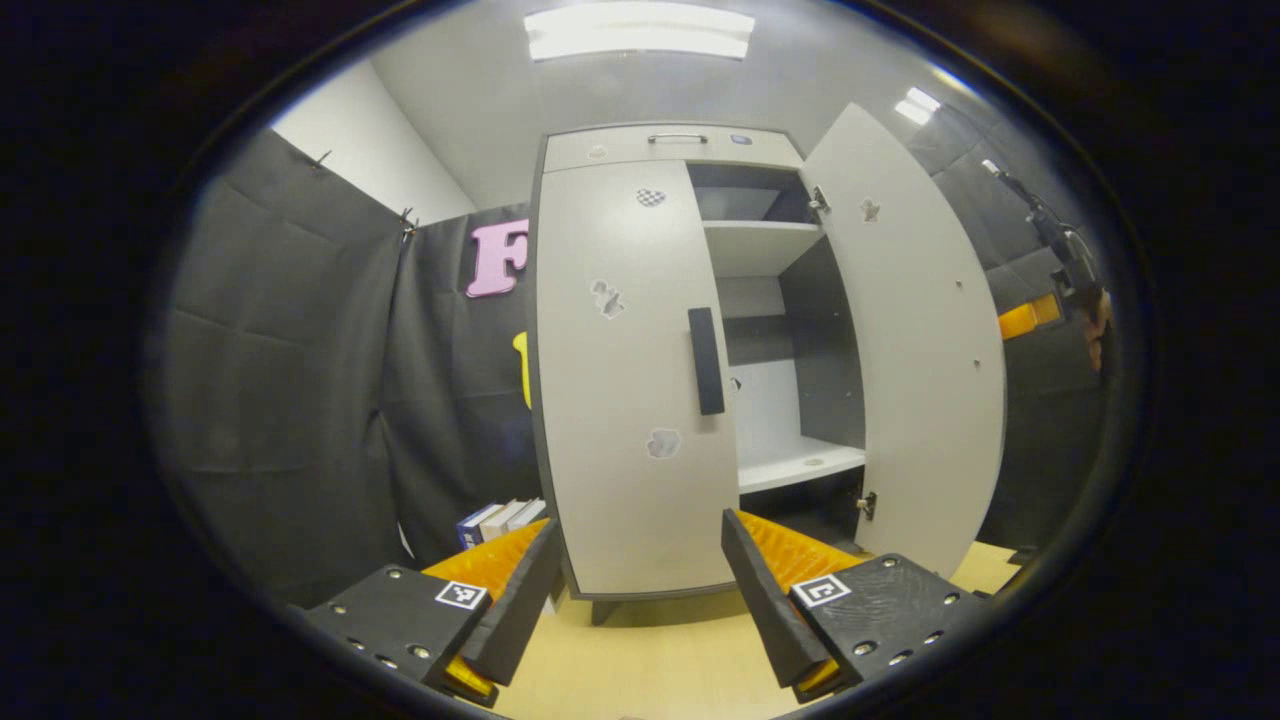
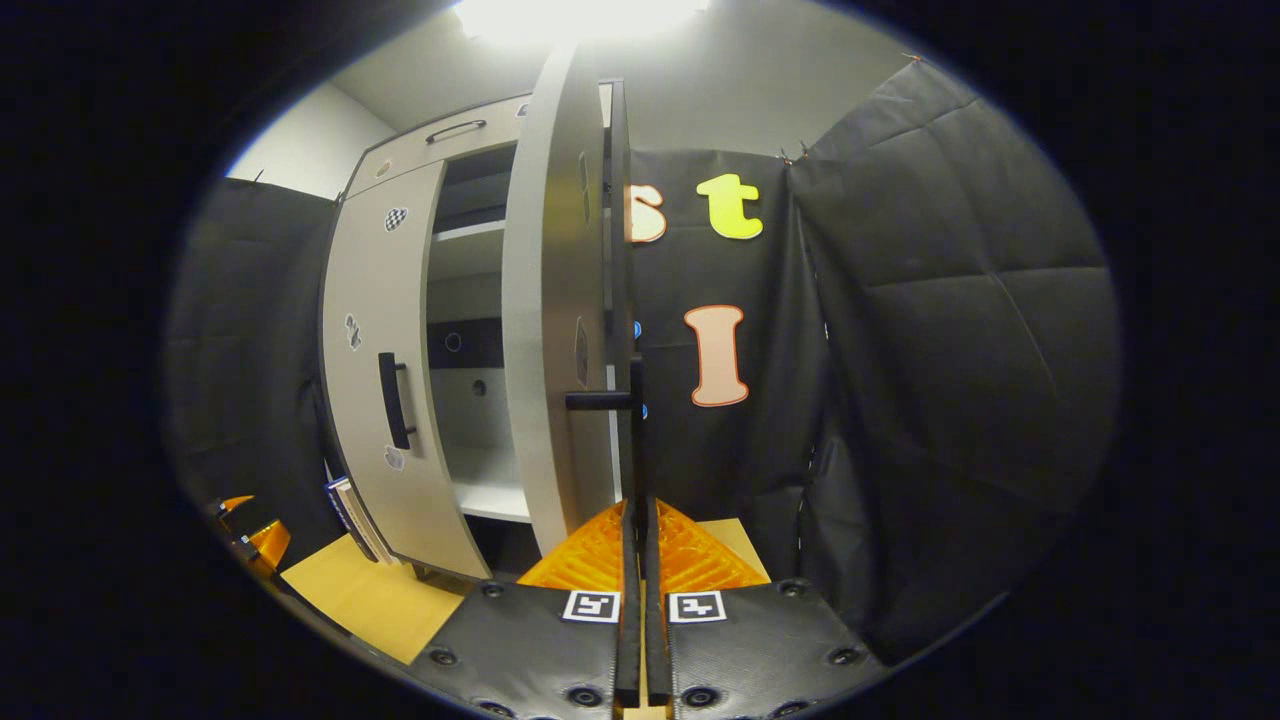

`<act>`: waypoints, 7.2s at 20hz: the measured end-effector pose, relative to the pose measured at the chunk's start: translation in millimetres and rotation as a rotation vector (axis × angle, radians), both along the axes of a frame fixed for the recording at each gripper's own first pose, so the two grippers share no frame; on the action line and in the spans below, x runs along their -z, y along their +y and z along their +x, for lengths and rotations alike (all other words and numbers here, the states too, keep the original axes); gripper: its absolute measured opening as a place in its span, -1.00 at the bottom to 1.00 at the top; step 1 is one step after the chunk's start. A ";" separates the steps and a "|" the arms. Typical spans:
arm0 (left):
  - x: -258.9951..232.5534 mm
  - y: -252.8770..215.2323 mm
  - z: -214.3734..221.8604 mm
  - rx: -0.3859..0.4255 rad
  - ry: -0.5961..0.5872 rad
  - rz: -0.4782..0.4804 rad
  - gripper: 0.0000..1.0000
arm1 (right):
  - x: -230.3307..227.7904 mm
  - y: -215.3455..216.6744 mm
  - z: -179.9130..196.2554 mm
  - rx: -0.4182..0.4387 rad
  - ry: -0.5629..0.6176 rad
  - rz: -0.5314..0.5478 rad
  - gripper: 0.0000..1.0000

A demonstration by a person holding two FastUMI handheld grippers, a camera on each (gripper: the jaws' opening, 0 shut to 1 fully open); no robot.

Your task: Open the right door of the double-door shoe cabinet with the right hand, and open the left door with the left hand.

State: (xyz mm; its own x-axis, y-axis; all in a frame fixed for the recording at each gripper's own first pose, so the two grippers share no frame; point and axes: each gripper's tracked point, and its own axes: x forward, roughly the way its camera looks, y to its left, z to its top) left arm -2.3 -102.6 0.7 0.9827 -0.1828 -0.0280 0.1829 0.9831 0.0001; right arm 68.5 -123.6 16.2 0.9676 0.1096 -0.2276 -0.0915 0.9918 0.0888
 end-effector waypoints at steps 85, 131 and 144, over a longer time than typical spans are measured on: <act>-76.2 -9.0 199.3 0.232 0.029 -0.099 -0.75 | 28.6 -6.3 -82.6 0.143 -0.043 -0.041 0.86; -41.3 109.0 -1.1 -0.177 -0.087 -0.020 0.83 | -12.8 60.9 -148.7 0.046 -0.248 -0.001 0.95; -25.2 107.2 -10.3 -0.176 -0.055 -0.012 0.84 | -5.4 51.7 -156.5 0.081 -0.217 -0.004 0.95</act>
State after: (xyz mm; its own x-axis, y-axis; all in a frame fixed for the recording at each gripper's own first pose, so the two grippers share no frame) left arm -12.6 4.6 25.9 0.9996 -0.0077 0.0281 0.0079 1.0000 -0.0061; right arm -88.0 -71.9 21.6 0.9995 0.0296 -0.0136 -0.0285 0.9970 0.0721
